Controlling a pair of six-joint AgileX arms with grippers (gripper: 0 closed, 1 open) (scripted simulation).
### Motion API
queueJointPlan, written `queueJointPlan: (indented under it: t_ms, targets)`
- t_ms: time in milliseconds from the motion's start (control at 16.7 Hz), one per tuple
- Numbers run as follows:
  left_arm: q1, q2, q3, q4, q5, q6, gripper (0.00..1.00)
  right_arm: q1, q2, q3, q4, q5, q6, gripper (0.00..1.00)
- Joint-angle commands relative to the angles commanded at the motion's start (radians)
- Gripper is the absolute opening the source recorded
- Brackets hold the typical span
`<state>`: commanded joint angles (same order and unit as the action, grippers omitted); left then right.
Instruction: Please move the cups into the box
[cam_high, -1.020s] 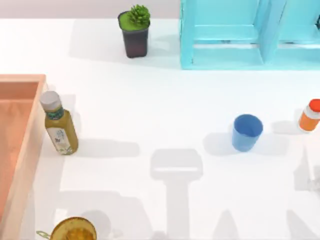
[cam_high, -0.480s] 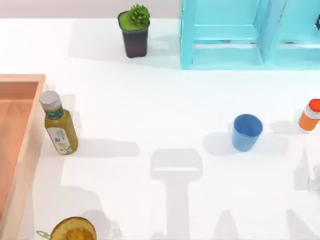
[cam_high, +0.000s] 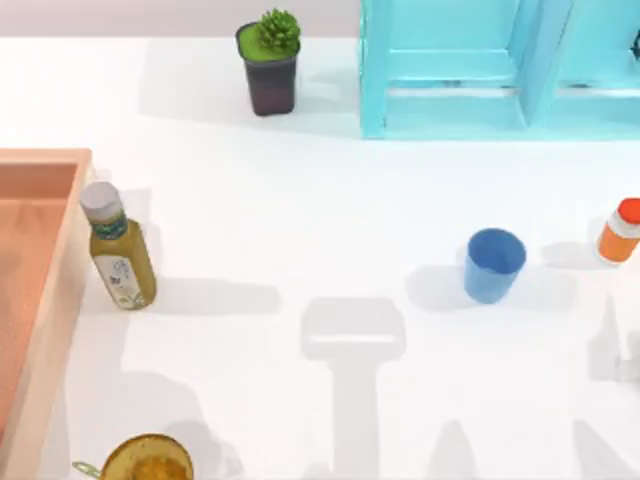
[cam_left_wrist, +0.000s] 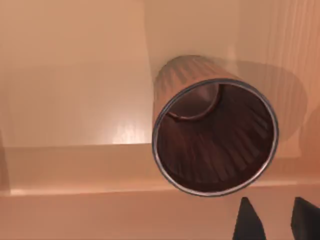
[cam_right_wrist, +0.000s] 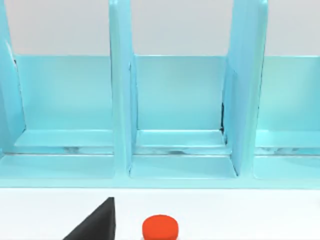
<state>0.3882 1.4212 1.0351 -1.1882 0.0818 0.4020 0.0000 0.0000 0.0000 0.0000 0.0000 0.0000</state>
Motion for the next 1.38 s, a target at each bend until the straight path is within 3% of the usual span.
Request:
queueJointPlan:
  t_ms: [420, 1080, 1380]
  targets:
    - [0.000, 0.000, 0.000, 0.000, 0.000, 0.000, 0.98, 0.000, 0.000, 0.000, 0.000, 0.000, 0.000, 1.00]
    - [-0.004, 0.003, 0.017, -0.016, -0.001, 0.004, 1.00, 0.000, 0.000, 0.000, 0.000, 0.000, 0.000, 1.00]
    - [-0.009, 0.017, 0.237, -0.222, -0.004, 0.006, 1.00, 0.000, 0.000, 0.000, 0.000, 0.000, 0.000, 1.00]
